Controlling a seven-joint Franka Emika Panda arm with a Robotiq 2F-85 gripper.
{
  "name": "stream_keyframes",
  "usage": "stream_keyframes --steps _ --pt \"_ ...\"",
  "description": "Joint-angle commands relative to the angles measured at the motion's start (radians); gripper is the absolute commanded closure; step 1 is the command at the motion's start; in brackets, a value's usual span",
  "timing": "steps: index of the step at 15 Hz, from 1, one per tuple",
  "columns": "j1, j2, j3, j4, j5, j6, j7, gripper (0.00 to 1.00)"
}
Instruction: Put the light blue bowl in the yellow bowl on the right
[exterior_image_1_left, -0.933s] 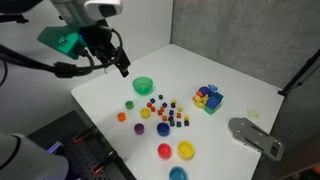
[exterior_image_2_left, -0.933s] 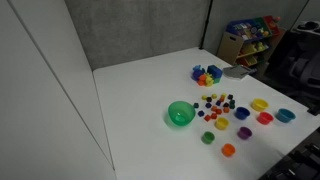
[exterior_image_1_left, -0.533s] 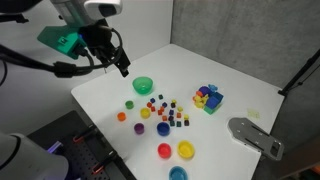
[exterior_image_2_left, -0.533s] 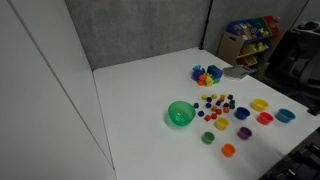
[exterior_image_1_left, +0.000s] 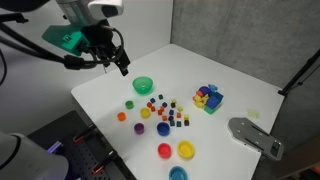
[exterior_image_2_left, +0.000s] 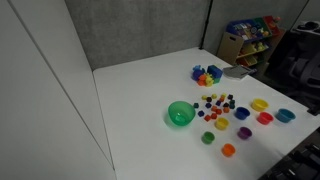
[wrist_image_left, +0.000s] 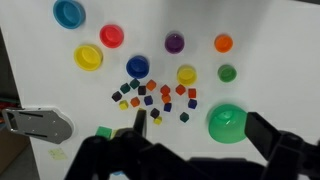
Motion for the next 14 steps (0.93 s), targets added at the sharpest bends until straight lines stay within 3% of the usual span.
stream_keyframes --steps 1,14 --pt "0.001 0.102 0.023 0.061 0.01 0.013 0.046 0.0" --pt "-0.07 0.499 0.009 0.164 -0.012 0.154 0.112 0.0"
